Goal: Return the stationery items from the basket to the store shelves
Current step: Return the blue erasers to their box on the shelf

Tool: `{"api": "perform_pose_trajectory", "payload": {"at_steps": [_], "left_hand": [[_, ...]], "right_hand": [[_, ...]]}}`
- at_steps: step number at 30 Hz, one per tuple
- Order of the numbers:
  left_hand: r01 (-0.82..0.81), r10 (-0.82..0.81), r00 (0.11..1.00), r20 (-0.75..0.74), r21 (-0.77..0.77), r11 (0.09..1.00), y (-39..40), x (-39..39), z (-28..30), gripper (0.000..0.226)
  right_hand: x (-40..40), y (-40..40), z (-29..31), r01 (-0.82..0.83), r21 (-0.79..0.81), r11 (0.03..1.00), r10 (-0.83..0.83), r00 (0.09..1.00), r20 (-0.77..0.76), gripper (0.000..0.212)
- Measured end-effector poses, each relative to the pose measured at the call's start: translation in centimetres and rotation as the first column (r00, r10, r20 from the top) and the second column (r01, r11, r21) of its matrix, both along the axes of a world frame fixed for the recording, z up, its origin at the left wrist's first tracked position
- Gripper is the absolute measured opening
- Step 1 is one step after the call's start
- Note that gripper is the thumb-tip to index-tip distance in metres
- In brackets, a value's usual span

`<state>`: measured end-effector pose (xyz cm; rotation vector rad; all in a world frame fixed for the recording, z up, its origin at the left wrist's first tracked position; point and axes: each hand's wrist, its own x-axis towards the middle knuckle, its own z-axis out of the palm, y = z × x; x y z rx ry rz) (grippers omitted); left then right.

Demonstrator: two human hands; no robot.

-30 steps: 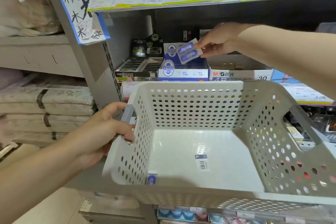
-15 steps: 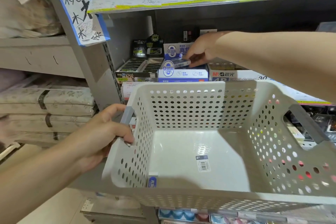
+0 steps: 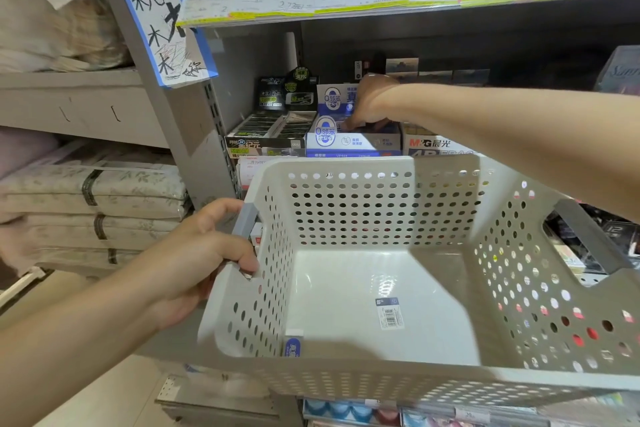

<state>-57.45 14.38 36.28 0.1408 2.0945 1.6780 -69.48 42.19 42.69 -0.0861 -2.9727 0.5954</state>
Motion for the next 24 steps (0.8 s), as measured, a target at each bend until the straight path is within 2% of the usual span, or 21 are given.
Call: {"api": "perform_pose_trajectory", "payload": {"at_steps": [2,7,12,14,19,24], "left_hand": [[-0.008,0.008,1.000,0.000,0.002,1.000,0.0,-0.1,0.1,0.051],[-0.020,0.020,1.000,-0.010,-0.007,1.000,-0.1,-0.1,0.1,0.051],[-0.023,0.023,1.000,-0.008,-0.016,1.000,-0.2,-0.1,0.1,0.050],[-0.020,0.020,1.000,-0.009,-0.020,1.000,-0.2,-0.1,0.1,0.050],[-0.011,0.011,1.000,-0.010,-0.024,1.000,-0.2,-0.1,0.1,0.050],[-0.013,0.013,1.000,-0.004,-0.010,1.000,-0.1,-0.2,0.1,0.050]], "right_hand": [[-0.5,-0.1,-0.5,0.017,-0.006,1.000,-0.017,1.000,-0.022,0.041],[-1.0,0.3,-0.5,-0.016,-0.147,0.989,0.014,1.000,-0.011,0.044],[-1.2,0.4,-0.4,-0.036,-0.182,0.983,0.042,0.999,0.032,0.019],[-1.2,0.6,-0.3,-0.046,-0.176,0.983,0.051,0.998,0.030,0.014],[-1.0,0.5,-0.7,0.019,-0.050,0.999,-0.021,0.999,-0.038,0.033],[1.1,0.6,0.4,-0.025,-0.040,0.999,0.025,1.000,0.011,0.029]]}}
